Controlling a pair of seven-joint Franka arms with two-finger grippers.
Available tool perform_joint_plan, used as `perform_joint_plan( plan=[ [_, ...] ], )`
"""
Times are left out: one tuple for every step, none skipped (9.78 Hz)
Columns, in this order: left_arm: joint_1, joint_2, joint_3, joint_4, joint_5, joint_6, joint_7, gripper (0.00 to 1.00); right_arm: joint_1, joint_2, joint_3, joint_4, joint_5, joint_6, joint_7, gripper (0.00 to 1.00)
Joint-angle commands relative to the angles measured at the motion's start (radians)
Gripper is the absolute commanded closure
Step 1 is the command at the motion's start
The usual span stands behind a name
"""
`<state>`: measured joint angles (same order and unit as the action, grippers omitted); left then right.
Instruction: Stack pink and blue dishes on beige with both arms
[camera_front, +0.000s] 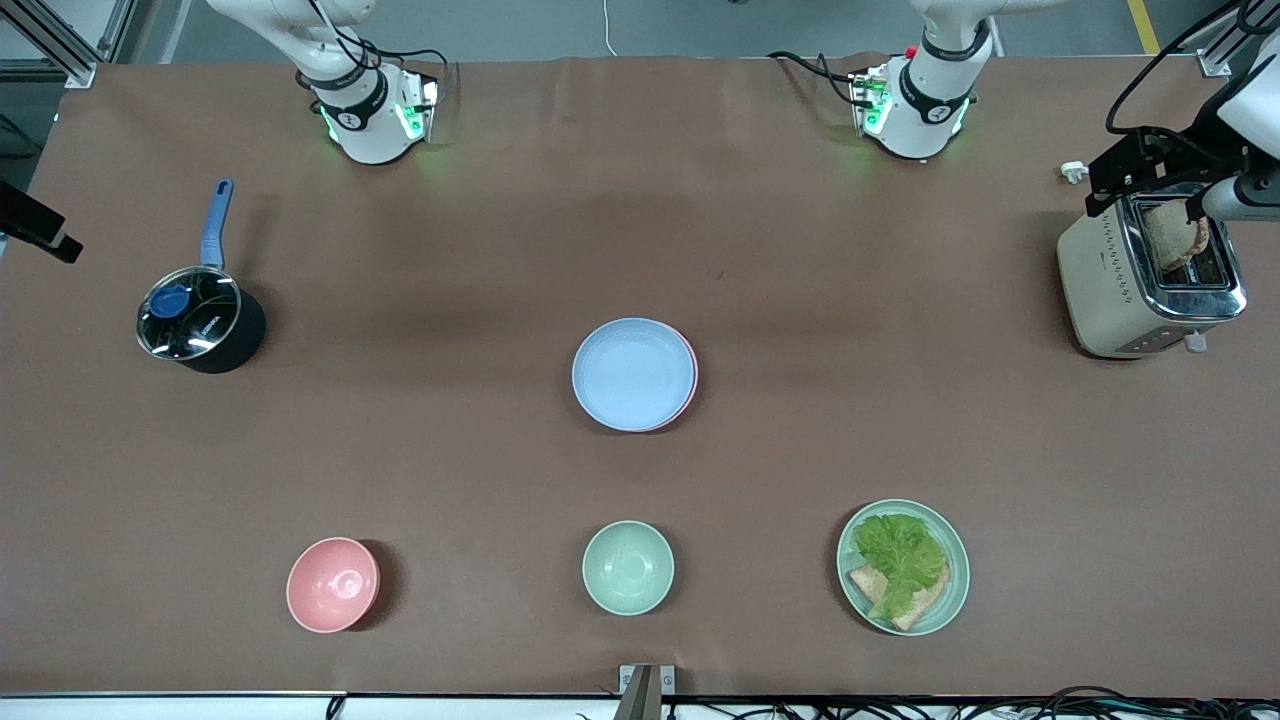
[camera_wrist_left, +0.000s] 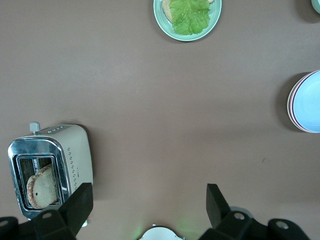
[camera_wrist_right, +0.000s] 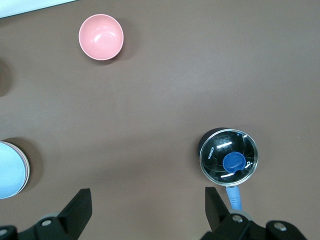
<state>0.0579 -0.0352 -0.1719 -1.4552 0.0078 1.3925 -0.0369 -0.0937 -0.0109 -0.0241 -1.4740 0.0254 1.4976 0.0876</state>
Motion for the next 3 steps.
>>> perform_joint_plan(
  plan=[
    [0.005,-0.003,0.002,-0.033,-0.019,0.003,0.002,0.00,0.003,0.012,0.004,0.014,-0.019,-0.010,-0.008,0.00],
    [0.008,0.003,0.002,-0.025,-0.019,0.005,0.006,0.00,0.008,0.012,0.004,0.015,-0.019,-0.010,-0.008,0.00],
    [0.007,0.014,0.002,-0.022,-0.017,0.003,0.008,0.00,0.011,0.012,0.004,0.014,-0.019,-0.013,-0.006,0.00]
  ],
)
